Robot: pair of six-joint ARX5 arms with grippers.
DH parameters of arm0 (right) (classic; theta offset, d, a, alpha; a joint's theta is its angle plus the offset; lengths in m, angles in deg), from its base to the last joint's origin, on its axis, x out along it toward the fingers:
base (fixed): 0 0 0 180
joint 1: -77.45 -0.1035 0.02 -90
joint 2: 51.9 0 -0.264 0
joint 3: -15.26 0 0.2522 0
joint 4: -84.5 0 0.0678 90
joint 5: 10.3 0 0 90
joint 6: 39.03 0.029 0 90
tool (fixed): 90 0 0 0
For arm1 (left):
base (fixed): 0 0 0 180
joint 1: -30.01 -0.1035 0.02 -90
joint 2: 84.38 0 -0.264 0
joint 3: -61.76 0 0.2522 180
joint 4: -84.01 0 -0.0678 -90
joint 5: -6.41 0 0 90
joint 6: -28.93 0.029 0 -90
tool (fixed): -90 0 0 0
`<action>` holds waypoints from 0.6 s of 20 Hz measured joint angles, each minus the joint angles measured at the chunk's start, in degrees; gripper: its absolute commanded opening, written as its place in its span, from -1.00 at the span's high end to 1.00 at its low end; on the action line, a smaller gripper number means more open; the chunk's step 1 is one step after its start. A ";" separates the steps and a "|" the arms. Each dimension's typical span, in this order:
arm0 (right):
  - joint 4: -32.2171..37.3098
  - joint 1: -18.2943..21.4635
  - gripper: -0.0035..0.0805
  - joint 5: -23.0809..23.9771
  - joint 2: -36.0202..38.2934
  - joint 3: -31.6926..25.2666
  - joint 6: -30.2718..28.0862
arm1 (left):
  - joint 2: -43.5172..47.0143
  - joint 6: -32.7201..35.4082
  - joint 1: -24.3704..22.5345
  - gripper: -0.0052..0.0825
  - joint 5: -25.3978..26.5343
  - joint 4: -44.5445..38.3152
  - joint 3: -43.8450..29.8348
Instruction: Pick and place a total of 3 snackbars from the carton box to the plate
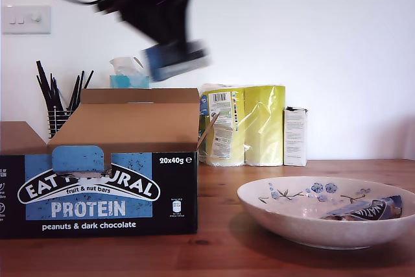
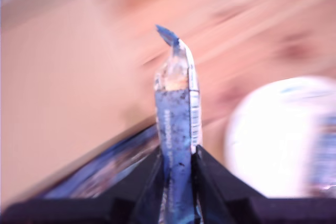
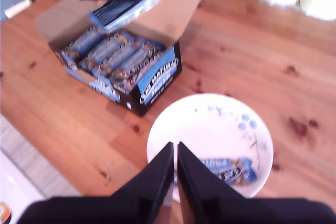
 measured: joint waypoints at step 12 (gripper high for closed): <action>-10.21 0.00 0.95 0.66 10.08 0.00 3.98 | -9.35 7.50 11.32 0.75 -1.86 -16.39 0.33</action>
